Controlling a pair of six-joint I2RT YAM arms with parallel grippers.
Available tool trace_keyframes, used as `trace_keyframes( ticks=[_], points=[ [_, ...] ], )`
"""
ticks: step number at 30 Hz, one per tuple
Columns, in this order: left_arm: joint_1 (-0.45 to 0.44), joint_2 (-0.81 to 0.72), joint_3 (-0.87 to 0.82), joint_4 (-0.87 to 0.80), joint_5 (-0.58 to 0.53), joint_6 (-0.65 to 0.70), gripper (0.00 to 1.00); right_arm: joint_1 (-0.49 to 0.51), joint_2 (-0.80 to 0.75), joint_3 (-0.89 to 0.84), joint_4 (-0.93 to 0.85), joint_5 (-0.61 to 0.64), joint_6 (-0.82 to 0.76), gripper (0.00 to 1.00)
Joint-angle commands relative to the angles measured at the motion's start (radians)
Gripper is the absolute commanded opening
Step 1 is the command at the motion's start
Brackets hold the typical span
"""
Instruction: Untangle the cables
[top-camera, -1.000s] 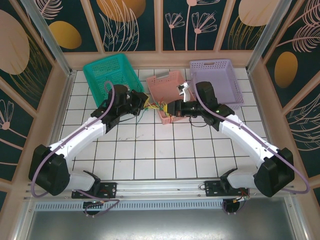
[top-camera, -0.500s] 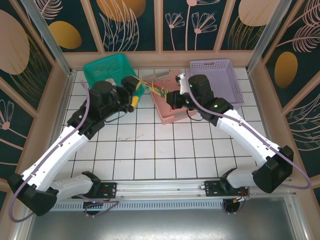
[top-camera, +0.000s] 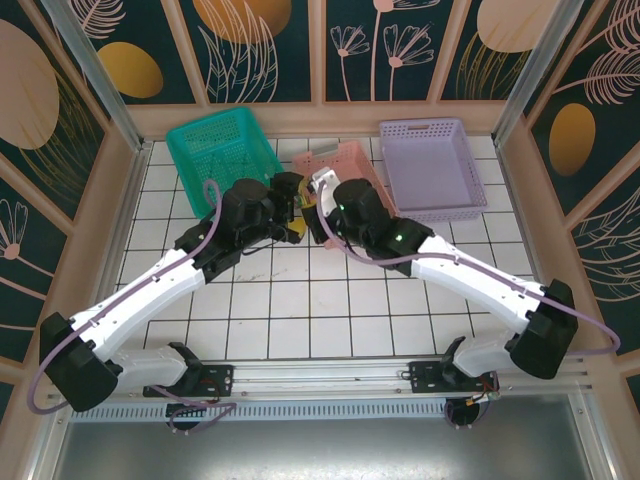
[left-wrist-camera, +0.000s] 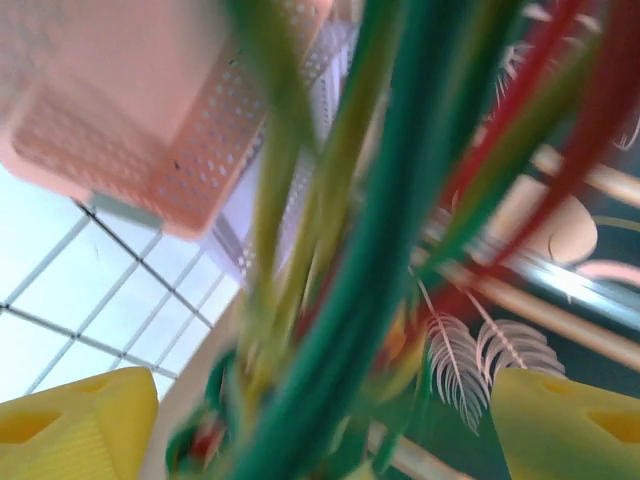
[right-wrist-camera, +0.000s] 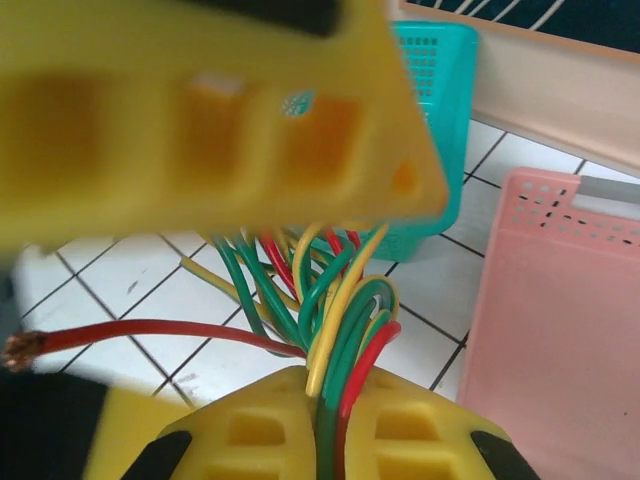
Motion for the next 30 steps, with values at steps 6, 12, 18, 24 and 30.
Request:
trace_keyframes(
  ticks=[6, 12, 18, 24, 30],
  points=[
    [0.062, -0.011, -0.028, 0.035, -0.025, 0.021, 0.61, 0.089, -0.124, -0.077, 0.037, 0.066, -0.098, 0.0],
    [0.061, 0.022, -0.006, 0.081, 0.049, 0.045, 0.54, 0.101, -0.122, -0.079, 0.038, 0.092, -0.1, 0.0],
    [0.062, 0.042, 0.035, 0.081, 0.115, 0.085, 0.5, 0.101, -0.074, -0.05, 0.067, 0.094, -0.092, 0.0],
    [0.068, 0.028, -0.012, 0.125, 0.115, 0.119, 0.0, 0.054, -0.056, 0.018, 0.063, -0.085, 0.008, 0.0],
    [0.168, 0.081, 0.076, 0.251, 0.233, 0.491, 0.0, -0.187, -0.073, 0.001, 0.092, -0.702, 0.424, 0.0]
  ],
)
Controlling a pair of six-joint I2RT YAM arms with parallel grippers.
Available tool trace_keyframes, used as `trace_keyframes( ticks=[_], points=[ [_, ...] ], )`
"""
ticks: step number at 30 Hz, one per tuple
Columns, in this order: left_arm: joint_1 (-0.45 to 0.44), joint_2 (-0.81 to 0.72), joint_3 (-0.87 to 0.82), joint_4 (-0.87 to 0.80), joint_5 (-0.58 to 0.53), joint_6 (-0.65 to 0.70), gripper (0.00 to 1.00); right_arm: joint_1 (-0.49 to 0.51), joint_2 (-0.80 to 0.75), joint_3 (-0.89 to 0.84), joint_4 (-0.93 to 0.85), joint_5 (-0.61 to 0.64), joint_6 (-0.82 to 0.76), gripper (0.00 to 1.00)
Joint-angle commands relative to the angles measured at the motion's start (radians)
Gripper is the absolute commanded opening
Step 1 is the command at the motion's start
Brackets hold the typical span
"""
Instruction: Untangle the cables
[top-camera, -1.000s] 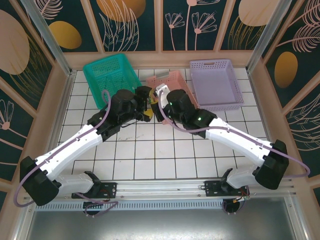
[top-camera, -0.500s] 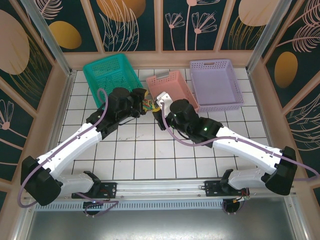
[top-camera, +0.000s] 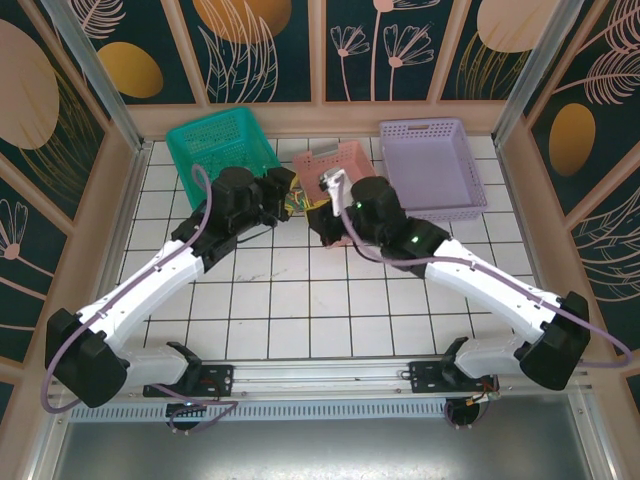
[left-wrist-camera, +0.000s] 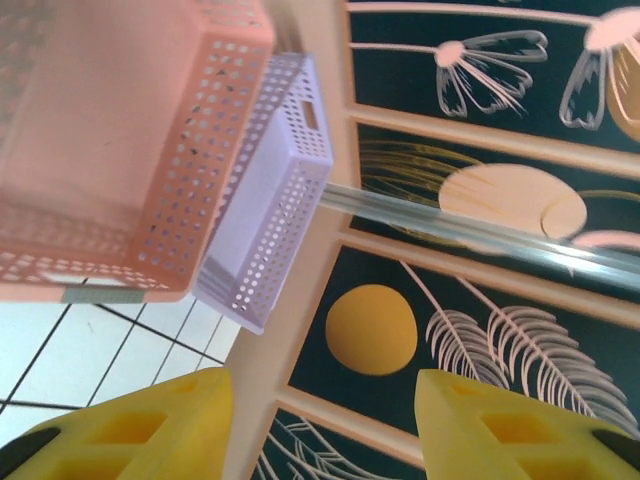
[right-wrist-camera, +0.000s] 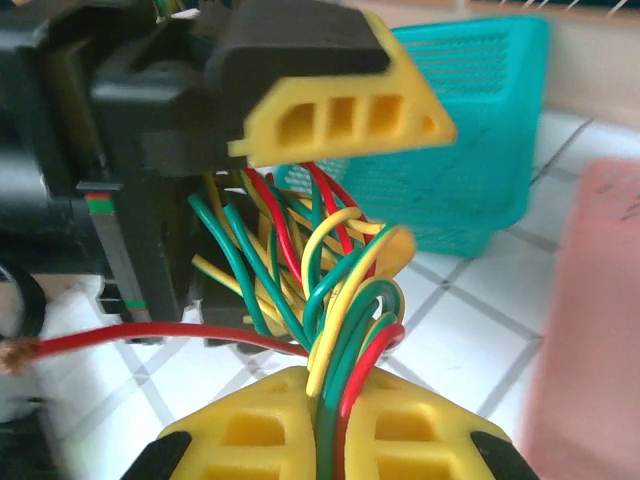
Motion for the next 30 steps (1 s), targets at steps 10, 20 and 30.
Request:
trace_keyframes(
  ticks=[10, 20, 30],
  points=[
    [0.08, 0.1, 0.2, 0.073, 0.303, 0.751, 0.0, -0.172, 0.037, -0.102, 0.403, -0.913, 0.94, 0.0],
    [0.08, 0.059, 0.27, -0.127, 0.136, 0.596, 0.49, -0.234, 0.062, 0.175, -0.169, -0.381, 0.475, 0.0],
    [0.057, -0.032, 0.227, -0.118, 0.148, 0.342, 0.86, -0.224, 0.203, 0.323, -0.239, -0.14, 0.42, 0.0]
  ],
)
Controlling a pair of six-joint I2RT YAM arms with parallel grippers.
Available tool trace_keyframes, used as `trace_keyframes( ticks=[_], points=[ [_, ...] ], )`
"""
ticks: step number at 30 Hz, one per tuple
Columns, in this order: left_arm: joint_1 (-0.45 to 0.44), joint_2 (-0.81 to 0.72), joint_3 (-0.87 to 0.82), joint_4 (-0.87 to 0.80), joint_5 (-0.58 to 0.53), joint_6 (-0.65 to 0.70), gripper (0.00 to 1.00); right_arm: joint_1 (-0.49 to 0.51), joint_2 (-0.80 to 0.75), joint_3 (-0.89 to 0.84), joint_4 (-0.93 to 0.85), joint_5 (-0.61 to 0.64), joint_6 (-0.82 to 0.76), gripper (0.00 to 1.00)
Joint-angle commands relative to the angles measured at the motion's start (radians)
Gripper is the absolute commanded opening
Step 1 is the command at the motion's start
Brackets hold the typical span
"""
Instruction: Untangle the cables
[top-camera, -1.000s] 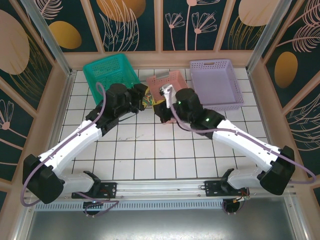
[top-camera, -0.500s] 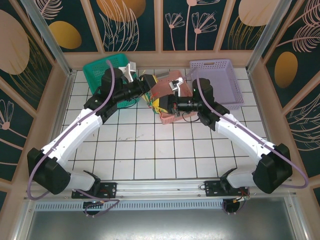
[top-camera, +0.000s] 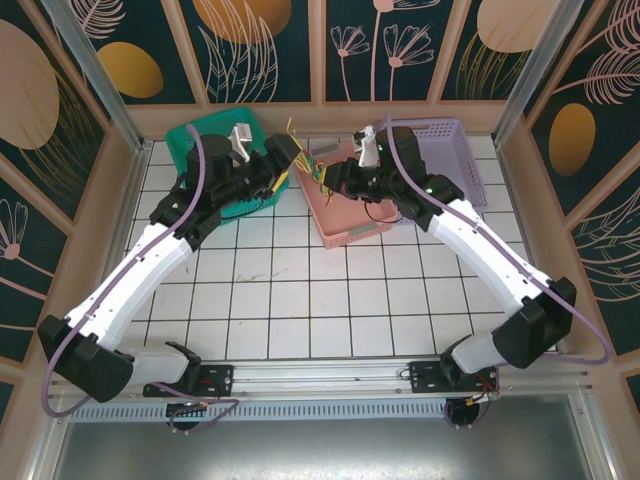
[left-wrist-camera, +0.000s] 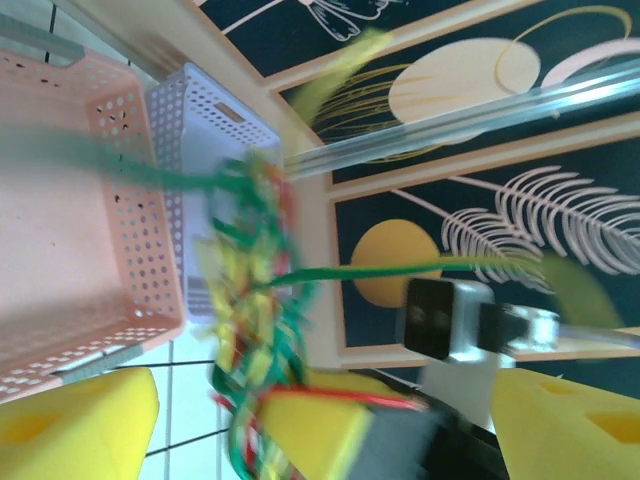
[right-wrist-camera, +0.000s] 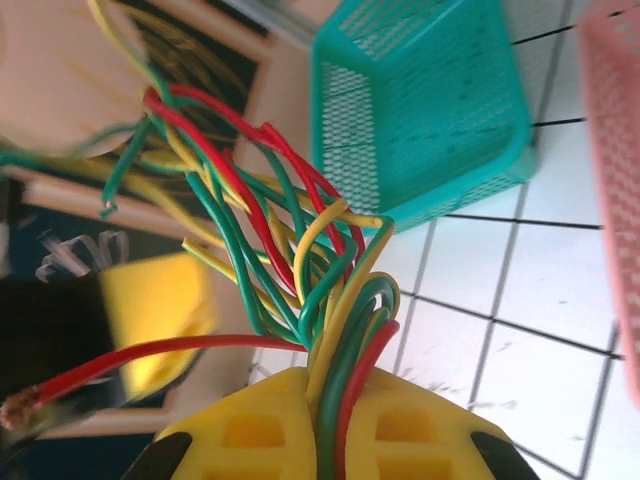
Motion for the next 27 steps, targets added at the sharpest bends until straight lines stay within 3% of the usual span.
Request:
trace_keyframes(
  ticks=[1, 4, 8, 12, 21, 27],
  points=[
    [-0.014, -0.034, 0.002, 0.005, -0.003, -0.108, 0.85, 0.006, 0.035, 0.064, -0.037, 0.065, -0.037, 0.0],
    [-0.048, -0.003, 0.001, -0.061, -0.004, -0.131, 0.83, 0.025, 0.059, 0.109, -0.051, 0.084, -0.029, 0.0],
    [-0.108, 0.025, -0.008, -0.141, -0.086, -0.139, 0.83, 0.033, 0.075, 0.137, -0.057, 0.073, 0.014, 0.0],
    [-0.134, 0.043, -0.051, -0.064, -0.127, -0.134, 0.82, 0.037, 0.076, 0.137, -0.031, -0.005, 0.088, 0.0],
    [-0.119, 0.045, -0.105, 0.054, -0.277, -0.07, 0.47, 0.034, -0.004, 0.002, 0.098, -0.179, 0.289, 0.0],
    [-0.097, 0.059, -0.107, 0.033, -0.258, -0.031, 0.51, 0.009, -0.05, -0.079, 0.214, -0.231, 0.41, 0.0]
  ],
)
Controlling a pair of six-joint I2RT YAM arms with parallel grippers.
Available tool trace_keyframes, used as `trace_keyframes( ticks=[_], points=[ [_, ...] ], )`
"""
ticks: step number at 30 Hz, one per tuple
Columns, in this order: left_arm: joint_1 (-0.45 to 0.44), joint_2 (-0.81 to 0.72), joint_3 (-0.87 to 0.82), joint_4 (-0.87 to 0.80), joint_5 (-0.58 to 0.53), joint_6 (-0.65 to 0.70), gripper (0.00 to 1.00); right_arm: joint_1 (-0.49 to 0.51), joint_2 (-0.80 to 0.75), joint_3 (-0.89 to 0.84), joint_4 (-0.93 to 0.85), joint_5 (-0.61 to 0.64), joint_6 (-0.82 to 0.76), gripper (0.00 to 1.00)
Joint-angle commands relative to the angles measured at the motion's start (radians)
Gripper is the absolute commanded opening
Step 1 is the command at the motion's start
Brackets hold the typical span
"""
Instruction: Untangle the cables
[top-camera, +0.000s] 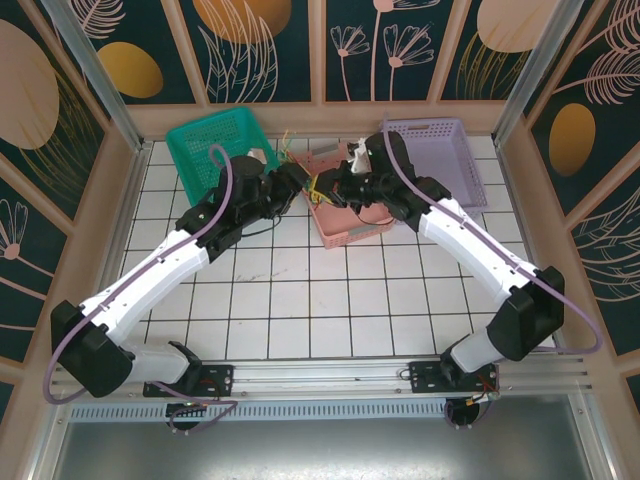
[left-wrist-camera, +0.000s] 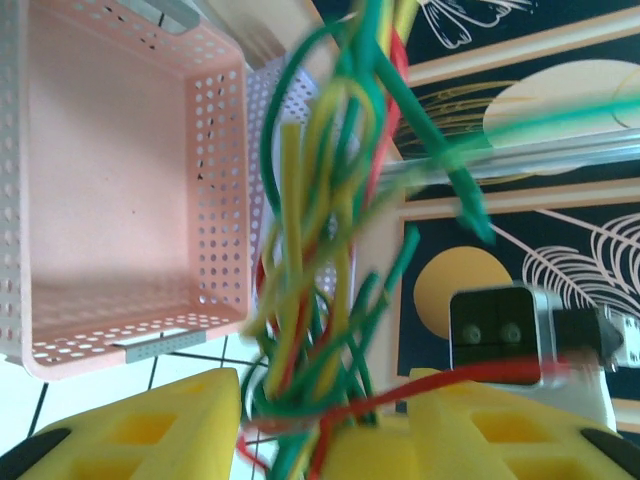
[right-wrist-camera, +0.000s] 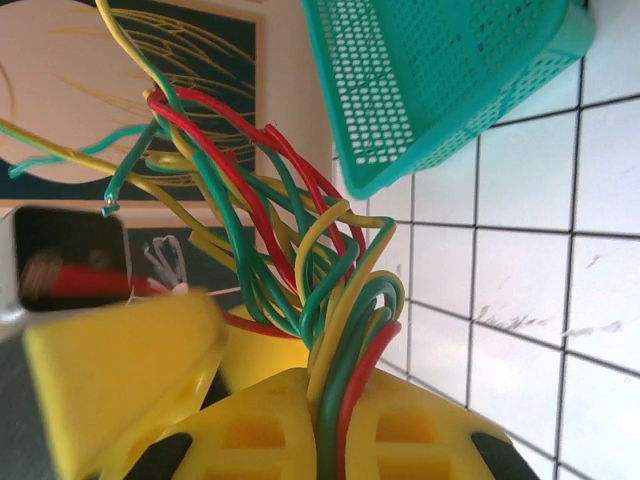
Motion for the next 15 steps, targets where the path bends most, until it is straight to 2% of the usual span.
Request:
trace_keyframes(
  ticks=[1, 5, 8, 13, 15],
  points=[
    [0.02, 0.022, 0.012, -0.006, -0.031, 0.064, 0.53, -0.014, -0.069, -0.017, 0.134, -0.095, 0.098, 0.0],
    [0.02, 0.055, 0.049, -0.036, -0.002, 0.124, 0.66, -0.044, -0.062, -0.01, 0.149, -0.147, 0.136, 0.0],
    [0.02, 0.073, 0.055, 0.004, 0.037, 0.134, 0.67, -0.049, -0.064, -0.05, 0.223, -0.189, 0.214, 0.0],
    [0.02, 0.076, 0.031, 0.051, 0.063, 0.11, 0.48, -0.06, -0.093, -0.181, 0.441, -0.214, 0.385, 0.0],
    [0.019, 0.074, 0.017, 0.072, 0.068, 0.099, 0.37, -0.06, -0.098, -0.226, 0.54, -0.22, 0.459, 0.0]
  ],
)
